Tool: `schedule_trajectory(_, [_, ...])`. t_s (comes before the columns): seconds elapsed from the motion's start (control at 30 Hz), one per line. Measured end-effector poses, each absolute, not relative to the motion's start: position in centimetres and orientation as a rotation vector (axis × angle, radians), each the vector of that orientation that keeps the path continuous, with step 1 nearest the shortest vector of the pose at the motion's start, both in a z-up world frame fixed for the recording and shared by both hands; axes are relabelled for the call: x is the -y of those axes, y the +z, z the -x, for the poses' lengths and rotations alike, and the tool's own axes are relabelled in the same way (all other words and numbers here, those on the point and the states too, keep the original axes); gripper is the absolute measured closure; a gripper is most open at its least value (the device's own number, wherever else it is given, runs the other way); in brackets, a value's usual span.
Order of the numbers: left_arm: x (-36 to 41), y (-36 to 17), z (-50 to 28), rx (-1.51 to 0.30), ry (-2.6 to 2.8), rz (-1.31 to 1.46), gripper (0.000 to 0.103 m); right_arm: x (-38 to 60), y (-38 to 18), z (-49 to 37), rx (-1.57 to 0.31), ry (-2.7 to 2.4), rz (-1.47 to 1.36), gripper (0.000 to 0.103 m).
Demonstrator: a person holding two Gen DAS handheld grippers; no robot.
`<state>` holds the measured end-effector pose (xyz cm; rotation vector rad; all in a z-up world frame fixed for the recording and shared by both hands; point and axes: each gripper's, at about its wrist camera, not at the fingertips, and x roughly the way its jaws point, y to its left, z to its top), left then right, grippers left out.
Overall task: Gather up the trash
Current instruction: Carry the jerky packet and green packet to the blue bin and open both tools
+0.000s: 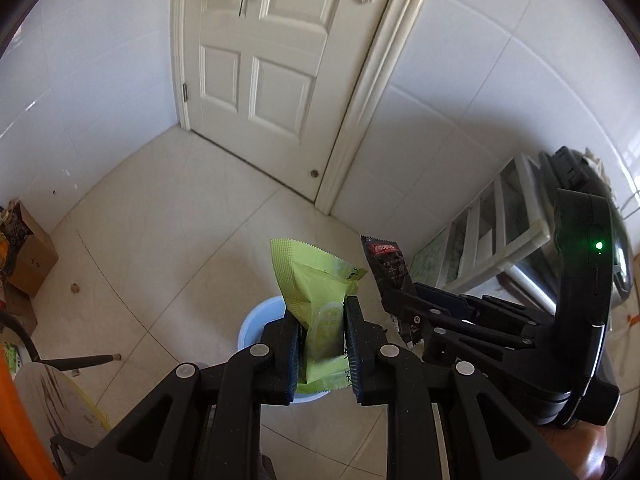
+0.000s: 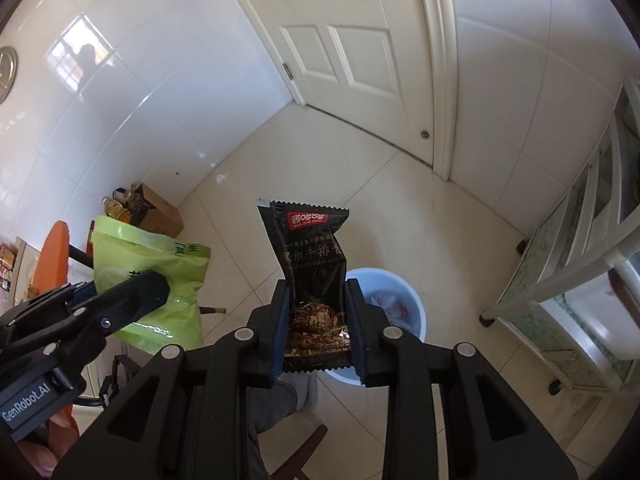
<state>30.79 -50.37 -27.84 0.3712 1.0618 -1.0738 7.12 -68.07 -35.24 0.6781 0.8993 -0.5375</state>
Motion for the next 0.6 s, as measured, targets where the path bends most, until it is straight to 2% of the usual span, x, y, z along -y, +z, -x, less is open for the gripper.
schedule_trajectory(0.07, [51.6, -28.5, -31.3, -1.092, -1.067, -0.38, 0.083, 68.5, -36.2, -7.5, -0.916, -0.543, -0.691, 0.07])
schedule_trajectory(0.13, [53.6, -28.9, -32.1, -1.111, -1.057, -0.391, 0.072, 69.2, -37.6, -7.7, -0.937, -0.542, -0.704, 0.063])
schedule_trajectory(0.2, [54.9, -29.5, -32.9, -1.123, -1.037, -0.403, 0.043, 69.8, -39.0, -7.9, -0.957, -0.551, -0.723, 0.059])
schedule_trajectory(0.23, [55.5, -29.8, -33.3, -1.125, -1.035, -0.408, 0.038, 70.0, -39.4, -7.9, -0.963, -0.555, -0.731, 0.056])
schedule_trajectory(0.37, [57.3, -30.9, -34.2, -1.142, -1.005, -0.435, 0.032, 70.6, -40.4, -7.6, -0.967, -0.574, -0.761, 0.038])
schedule_trajectory(0.43, [57.3, -31.3, -34.3, -1.136, -0.981, -0.439, 0.029, 70.7, -40.4, -7.4, -0.964, -0.587, -0.765, 0.022])
schedule_trajectory(0.47, [57.4, -31.4, -34.3, -1.129, -0.969, -0.44, 0.027, 70.7, -40.4, -7.3, -0.96, -0.594, -0.766, 0.018])
schedule_trajectory(0.53, [57.0, -31.1, -33.9, -1.111, -0.95, -0.441, 0.025, 70.6, -40.1, -7.0, -0.95, -0.614, -0.763, 0.0])
schedule_trajectory(0.6, [56.3, -30.5, -33.4, -1.079, -0.927, -0.447, 0.019, 70.4, -39.7, -6.7, -0.941, -0.634, -0.766, 0.0])
